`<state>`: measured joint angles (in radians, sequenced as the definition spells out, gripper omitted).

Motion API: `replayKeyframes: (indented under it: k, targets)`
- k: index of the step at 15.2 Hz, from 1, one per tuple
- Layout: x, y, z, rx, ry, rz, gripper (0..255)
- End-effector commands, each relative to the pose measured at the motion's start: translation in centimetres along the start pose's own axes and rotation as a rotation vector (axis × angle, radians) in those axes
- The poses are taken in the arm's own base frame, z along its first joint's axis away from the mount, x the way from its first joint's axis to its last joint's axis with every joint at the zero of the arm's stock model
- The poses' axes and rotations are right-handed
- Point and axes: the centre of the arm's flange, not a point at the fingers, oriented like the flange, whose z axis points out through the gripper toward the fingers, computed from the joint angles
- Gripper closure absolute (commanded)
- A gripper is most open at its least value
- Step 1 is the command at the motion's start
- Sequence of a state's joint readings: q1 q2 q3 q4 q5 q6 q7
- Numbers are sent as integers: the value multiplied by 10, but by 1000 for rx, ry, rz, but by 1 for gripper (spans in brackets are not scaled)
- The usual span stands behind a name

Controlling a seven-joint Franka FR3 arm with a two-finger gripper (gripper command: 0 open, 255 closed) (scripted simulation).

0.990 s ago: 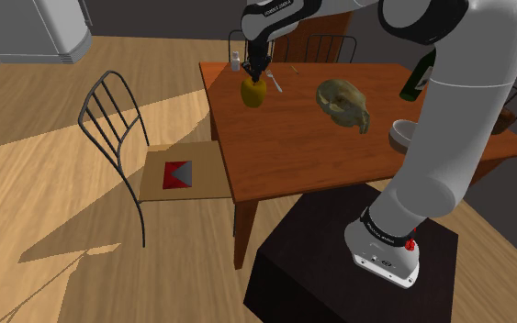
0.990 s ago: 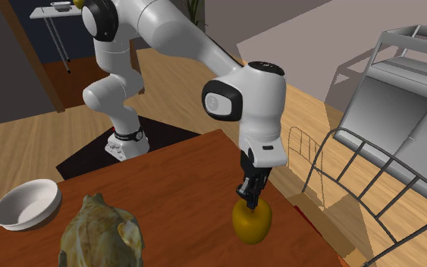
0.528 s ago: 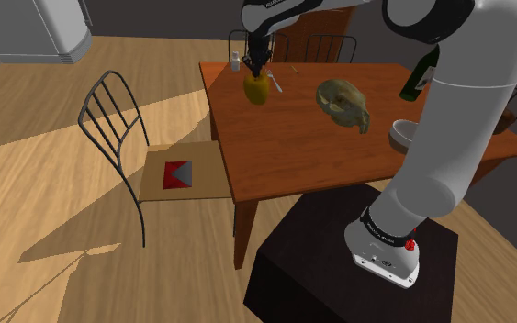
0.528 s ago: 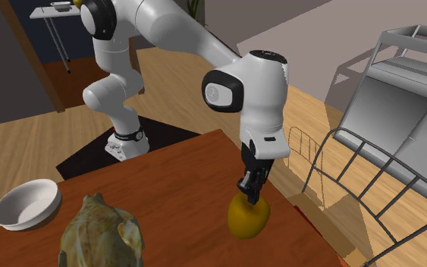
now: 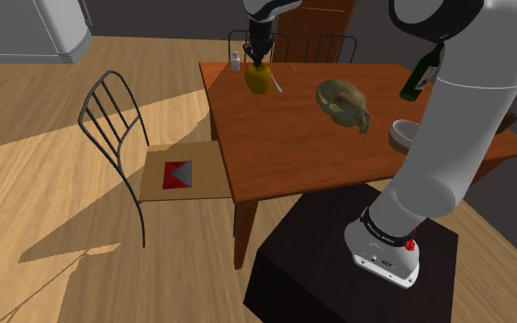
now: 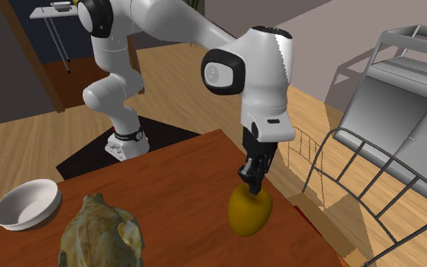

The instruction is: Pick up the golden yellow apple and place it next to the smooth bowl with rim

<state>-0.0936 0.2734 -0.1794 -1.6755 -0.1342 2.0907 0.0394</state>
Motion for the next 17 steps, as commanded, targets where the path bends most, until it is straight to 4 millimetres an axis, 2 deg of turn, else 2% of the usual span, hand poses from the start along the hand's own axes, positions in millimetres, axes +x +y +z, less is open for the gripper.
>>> replayKeyframes:
  k: [1,17]
  targets:
    - [2,2,-11,0,0,0,255]
    - [15,16,-93,0,0,0,255]
